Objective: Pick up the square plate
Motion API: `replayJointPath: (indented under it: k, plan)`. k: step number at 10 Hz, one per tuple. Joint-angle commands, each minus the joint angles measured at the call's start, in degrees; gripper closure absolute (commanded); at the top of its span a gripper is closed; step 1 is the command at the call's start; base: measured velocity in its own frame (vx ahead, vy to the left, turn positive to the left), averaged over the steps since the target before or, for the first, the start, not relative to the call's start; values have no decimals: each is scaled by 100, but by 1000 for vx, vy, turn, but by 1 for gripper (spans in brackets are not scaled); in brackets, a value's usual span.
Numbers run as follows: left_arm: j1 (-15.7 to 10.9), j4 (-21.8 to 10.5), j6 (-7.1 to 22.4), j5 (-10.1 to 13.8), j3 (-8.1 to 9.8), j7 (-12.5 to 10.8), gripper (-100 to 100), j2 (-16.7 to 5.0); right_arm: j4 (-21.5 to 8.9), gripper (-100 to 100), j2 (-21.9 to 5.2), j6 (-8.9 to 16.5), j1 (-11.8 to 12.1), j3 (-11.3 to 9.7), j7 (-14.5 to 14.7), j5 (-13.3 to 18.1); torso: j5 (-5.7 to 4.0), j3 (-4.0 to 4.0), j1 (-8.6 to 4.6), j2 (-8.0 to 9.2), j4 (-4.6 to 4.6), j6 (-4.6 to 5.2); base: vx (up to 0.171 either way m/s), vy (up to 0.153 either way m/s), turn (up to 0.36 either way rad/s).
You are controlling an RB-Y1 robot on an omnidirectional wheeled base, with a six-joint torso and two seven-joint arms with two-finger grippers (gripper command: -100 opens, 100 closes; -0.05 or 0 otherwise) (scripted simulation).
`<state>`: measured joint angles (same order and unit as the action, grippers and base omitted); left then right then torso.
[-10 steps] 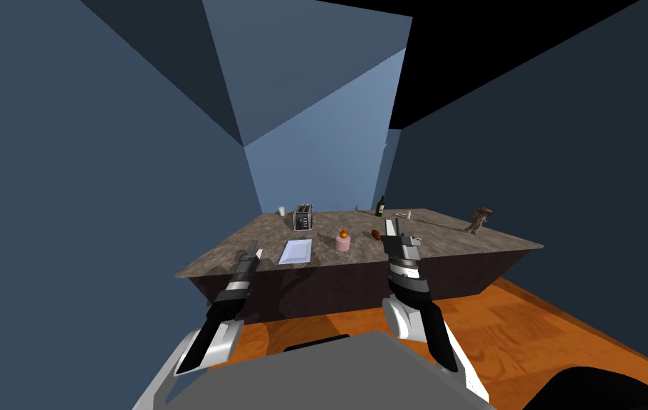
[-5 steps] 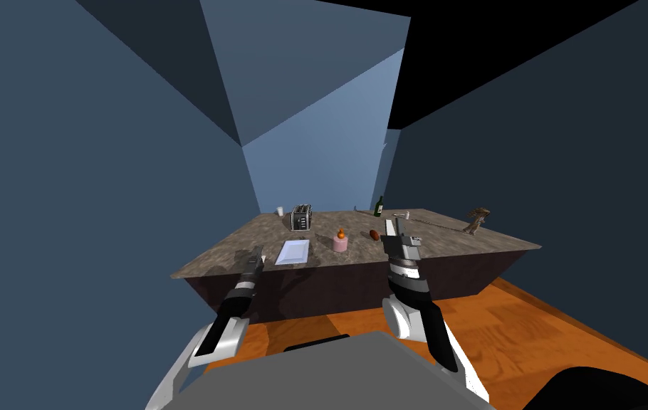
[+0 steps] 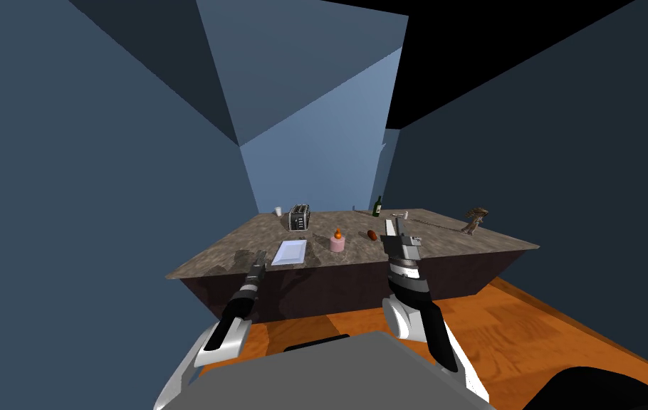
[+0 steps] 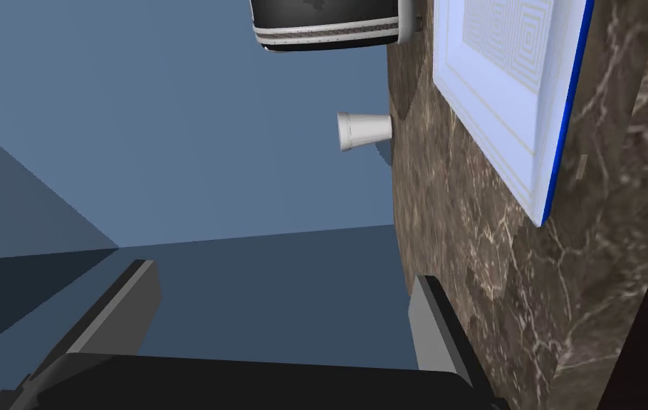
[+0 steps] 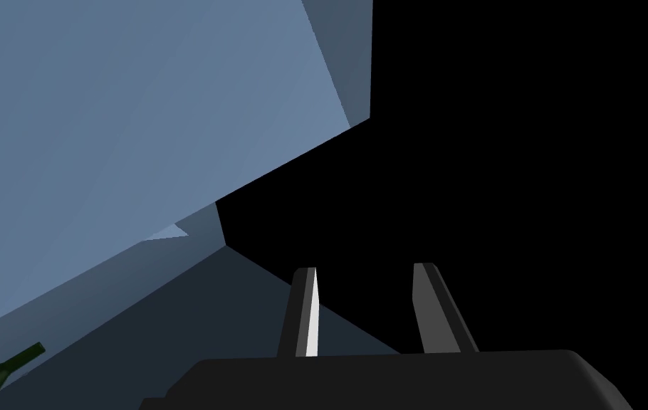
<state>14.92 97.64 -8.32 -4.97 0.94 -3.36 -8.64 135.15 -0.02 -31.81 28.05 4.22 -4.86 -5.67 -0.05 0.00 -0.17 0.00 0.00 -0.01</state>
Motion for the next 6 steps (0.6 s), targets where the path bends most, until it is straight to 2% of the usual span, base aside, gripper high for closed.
replayJointPath:
  k: [1,4,6]
  plan:
    - [-108,-262,174,12,-1,16,-100,44,0,0,0,0,0,0,0,0,0,0,0,0,0,0,-3,-43,-1]
    - [-225,-615,445,23,-19,52,-100,250,0,0,0,0,0,0,0,0,0,-2,-2,-2,-1,0,2,-46,-1]
    - [-288,-804,590,28,-29,72,-100,479,0,0,0,0,0,0,0,0,0,0,1,-1,0,0,0,-38,-2]
